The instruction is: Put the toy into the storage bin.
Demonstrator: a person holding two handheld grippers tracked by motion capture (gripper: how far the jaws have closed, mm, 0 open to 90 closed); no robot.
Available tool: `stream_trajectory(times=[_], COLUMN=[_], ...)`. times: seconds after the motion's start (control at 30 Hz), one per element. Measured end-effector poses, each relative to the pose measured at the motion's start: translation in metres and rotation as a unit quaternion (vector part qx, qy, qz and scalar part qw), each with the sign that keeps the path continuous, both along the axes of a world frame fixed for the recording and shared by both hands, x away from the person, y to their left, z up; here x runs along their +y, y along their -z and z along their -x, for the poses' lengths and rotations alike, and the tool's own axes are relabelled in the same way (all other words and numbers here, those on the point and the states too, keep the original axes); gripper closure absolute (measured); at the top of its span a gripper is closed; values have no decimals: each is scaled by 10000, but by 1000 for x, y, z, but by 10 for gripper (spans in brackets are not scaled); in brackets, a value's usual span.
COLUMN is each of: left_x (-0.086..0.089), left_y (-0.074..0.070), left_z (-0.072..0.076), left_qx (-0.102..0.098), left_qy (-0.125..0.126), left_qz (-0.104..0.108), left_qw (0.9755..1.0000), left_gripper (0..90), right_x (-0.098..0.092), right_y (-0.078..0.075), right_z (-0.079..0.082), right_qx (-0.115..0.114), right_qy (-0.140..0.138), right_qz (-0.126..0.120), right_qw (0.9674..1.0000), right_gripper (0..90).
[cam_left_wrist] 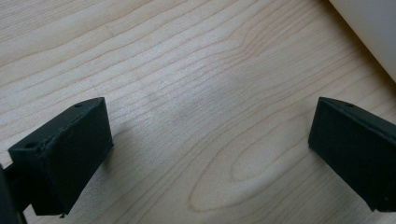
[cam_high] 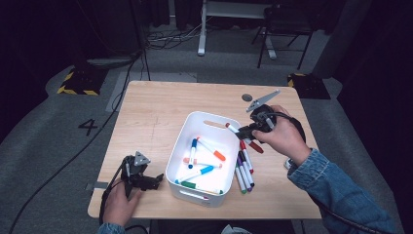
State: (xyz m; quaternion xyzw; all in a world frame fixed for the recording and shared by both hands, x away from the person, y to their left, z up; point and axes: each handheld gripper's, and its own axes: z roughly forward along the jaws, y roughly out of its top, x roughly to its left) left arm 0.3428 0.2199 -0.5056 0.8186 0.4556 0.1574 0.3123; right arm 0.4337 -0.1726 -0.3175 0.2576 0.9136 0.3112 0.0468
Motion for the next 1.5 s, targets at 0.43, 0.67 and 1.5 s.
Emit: stream_trajectory(times=[0.43, 0.67, 1.5], left_x=[0, 0, -1], left_y=[0, 0, -1], left_z=[0, -2, -2], left_qx=[-1, -16, 7], left_qy=[7, -8, -4], left_qz=[19, -13, -28], left_qw=[10000, 10000, 10000], left_gripper=[0, 0, 0], right_x=[37, 53, 76], right_y=[-6, -7, 25], right_z=[-9, -15, -18], right_qx=[-45, -66, -56], right_qy=[-279, -314, -537], right_qz=[-100, -169, 165], right_qw=[9996, 9993, 9984], right_gripper=[769, 769, 769])
